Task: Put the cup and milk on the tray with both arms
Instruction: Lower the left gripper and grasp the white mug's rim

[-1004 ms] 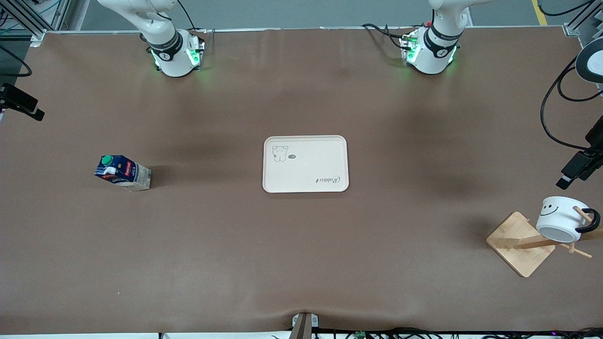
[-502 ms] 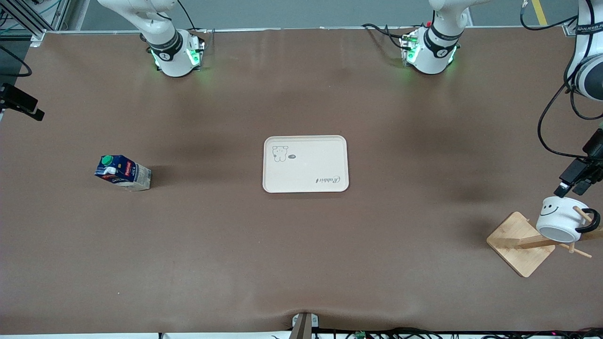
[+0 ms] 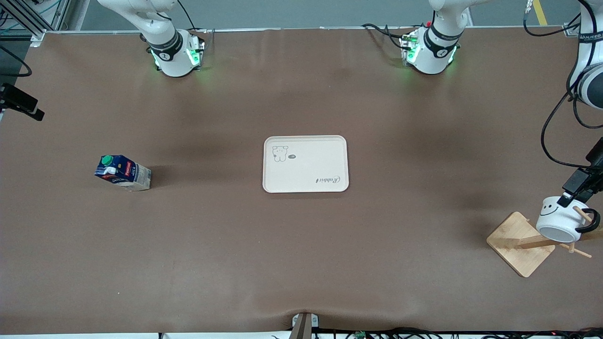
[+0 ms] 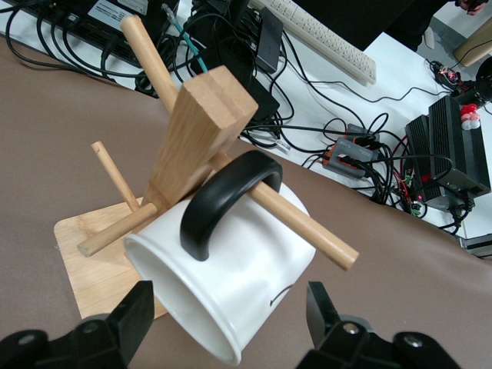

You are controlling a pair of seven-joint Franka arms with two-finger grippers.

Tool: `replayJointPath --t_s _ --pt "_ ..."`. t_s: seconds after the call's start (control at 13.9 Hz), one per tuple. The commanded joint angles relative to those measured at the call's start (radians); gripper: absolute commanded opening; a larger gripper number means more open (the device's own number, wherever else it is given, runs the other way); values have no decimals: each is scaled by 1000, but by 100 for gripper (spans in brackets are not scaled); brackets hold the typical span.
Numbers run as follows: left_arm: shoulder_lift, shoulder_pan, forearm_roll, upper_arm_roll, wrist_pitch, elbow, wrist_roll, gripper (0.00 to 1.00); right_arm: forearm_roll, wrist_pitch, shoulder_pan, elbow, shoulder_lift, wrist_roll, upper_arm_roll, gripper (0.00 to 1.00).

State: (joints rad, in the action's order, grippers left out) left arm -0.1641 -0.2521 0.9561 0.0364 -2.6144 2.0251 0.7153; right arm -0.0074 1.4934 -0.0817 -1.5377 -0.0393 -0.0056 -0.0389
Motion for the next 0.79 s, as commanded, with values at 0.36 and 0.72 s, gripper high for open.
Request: replayJointPath --t_s 0.36,0.72 --pt "-40 20 32 -7 -7 -43 12 77 4 -8 -18 10 2 9 14 100" --pt "-40 19 30 -23 -7 -42 13 48 4 -7 -20 10 2 9 14 100"
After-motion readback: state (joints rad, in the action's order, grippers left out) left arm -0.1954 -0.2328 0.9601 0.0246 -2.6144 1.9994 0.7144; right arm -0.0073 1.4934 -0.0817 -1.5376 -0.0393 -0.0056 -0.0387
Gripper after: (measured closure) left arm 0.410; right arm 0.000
